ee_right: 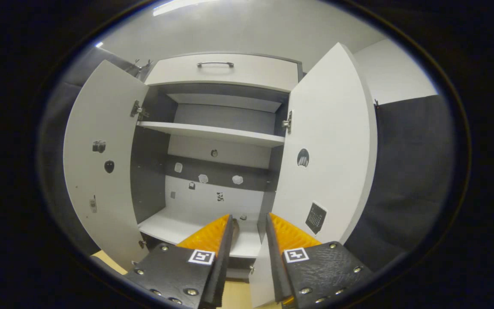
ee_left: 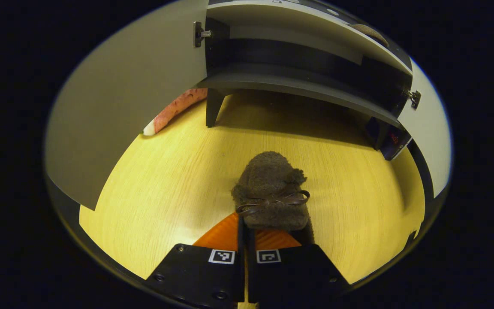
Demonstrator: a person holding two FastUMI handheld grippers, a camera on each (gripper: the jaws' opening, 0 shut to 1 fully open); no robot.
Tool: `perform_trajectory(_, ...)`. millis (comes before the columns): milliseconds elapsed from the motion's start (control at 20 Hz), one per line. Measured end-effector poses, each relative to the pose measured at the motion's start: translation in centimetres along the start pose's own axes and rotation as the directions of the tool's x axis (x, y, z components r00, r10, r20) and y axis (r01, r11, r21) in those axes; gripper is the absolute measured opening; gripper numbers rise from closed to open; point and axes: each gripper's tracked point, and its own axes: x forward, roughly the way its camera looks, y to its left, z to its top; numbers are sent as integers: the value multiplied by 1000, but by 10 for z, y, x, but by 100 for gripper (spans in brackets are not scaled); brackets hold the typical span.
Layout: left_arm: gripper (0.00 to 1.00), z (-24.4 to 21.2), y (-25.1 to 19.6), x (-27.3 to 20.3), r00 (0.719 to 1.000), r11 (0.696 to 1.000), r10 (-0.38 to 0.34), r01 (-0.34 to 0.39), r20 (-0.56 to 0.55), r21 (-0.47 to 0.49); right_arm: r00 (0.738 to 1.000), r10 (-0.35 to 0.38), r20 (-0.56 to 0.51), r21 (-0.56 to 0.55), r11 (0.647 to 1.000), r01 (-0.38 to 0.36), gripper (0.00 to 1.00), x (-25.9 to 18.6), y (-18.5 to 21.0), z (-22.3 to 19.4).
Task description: Grab one shoe with the right hand and put it into the shoe cabinet, grab the other shoe with the left hand and put it into the shoe cabinet; then close the right door with the right hand and the left door with the left hand.
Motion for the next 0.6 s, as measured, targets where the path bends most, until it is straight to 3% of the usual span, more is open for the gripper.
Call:
perform_trajectory(200,4,37,-9,-28,997,999,-26,23,79,31,1000,0,-4,20,1000,0,44,-3,-4,-3)
perform_trajectory(250,4,53,-11,-37,993,999,-33,29,110,40,1000,2,-4,27,1000,-2,48,-4,-5,-4)
perform_trajectory(350,4,90,-19,-59,984,997,-52,42,171,60,1000,6,0,36,999,-6,45,-6,-5,-5)
perform_trajectory(550,4,176,-37,-104,941,992,-98,69,323,101,1000,8,14,50,999,-9,41,-12,-7,-4)
perform_trajectory(600,4,199,-42,-114,928,991,-111,77,355,108,1000,13,15,60,998,-13,45,-14,-7,-3)
